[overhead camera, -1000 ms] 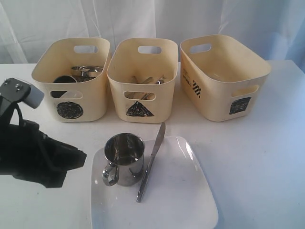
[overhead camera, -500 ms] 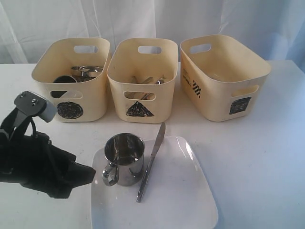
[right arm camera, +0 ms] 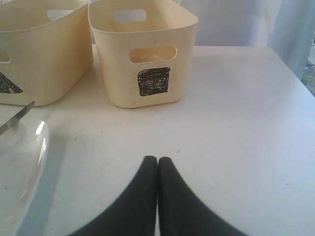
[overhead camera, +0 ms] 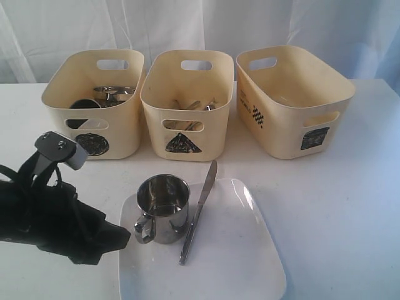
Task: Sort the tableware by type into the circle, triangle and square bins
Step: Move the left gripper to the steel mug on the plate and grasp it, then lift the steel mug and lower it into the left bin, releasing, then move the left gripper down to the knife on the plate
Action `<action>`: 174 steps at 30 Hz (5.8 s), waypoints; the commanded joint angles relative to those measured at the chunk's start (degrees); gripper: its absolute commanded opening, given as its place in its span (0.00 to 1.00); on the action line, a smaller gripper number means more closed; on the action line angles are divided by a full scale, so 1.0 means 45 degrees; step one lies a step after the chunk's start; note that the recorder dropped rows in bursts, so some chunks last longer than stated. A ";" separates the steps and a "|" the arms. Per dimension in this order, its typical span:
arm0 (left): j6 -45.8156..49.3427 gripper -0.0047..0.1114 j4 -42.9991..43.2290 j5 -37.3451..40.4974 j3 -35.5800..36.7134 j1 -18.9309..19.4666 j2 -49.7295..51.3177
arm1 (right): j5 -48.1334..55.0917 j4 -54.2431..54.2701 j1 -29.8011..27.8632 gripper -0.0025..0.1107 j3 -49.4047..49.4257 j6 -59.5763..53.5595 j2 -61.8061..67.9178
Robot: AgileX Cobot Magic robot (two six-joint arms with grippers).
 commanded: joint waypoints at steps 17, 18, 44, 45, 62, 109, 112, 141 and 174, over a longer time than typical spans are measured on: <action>0.2552 0.61 -0.2348 -0.1233 -0.0647 -0.1068 0.1949 | -0.0114 -0.0089 -0.0086 0.02 0.0073 0.0067 -0.0044; 0.2552 0.61 -0.2348 -0.1232 -0.0748 -0.1068 0.2055 | -0.0114 -0.0089 -0.0086 0.02 0.0073 0.0067 -0.0044; 0.2686 0.04 -0.2553 -0.0683 -0.1882 -0.1068 0.4238 | -0.0114 -0.0089 -0.0086 0.02 0.0073 0.0067 -0.0044; 0.2676 0.04 -0.2553 -0.0656 -0.1882 -0.1068 0.4238 | -0.0114 -0.0089 -0.0086 0.02 0.0073 0.0067 -0.0044; 0.2928 0.04 -0.2528 -0.1415 -0.1882 -0.1068 0.1816 | -0.0114 -0.0089 -0.0086 0.02 0.0073 0.0067 -0.0044; 0.2884 0.44 -0.1988 -0.5104 -0.8347 0.2228 0.6712 | -0.0114 -0.0089 -0.0086 0.02 0.0073 0.0067 -0.0044; 0.2862 0.58 -0.2191 -0.5209 -0.8347 0.2228 0.6629 | -0.0114 -0.0089 -0.0086 0.02 0.0073 0.0067 -0.0044; -0.3938 0.55 0.3392 0.6957 -0.7556 0.2228 0.3847 | -0.0114 -0.0089 -0.0086 0.02 0.0073 0.0067 -0.0044; -0.2765 0.56 0.1918 0.0837 -0.6689 -0.2086 0.7599 | -0.0114 -0.0089 -0.0086 0.02 0.0073 0.0067 -0.0044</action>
